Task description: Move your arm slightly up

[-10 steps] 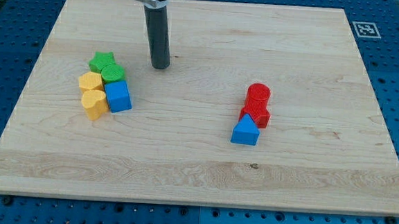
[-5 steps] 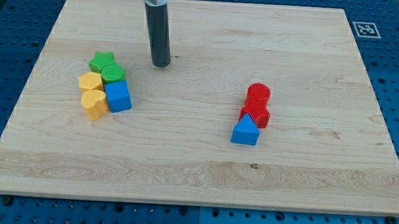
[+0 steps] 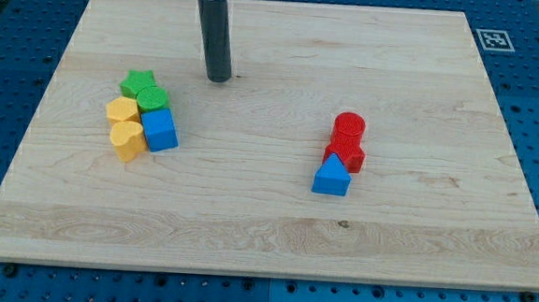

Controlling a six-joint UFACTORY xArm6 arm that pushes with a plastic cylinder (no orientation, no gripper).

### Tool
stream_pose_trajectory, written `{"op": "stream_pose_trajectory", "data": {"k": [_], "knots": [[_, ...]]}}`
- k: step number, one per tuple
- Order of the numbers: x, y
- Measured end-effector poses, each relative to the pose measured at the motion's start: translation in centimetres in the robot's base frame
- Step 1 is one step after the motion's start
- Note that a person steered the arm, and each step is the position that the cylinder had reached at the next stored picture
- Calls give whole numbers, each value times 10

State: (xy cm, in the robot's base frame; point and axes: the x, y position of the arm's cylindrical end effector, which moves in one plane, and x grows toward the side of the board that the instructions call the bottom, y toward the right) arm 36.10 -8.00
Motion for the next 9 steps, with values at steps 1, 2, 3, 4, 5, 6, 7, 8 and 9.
{"op": "stream_pose_trajectory", "data": {"k": [1,2,3,4,5,6,7,8,9], "knots": [[-3,0],[-4,0],[-5,0],[-6,0],[-7,0],[-8,0],[-10,0],[-12,0],[-13,0]]}}
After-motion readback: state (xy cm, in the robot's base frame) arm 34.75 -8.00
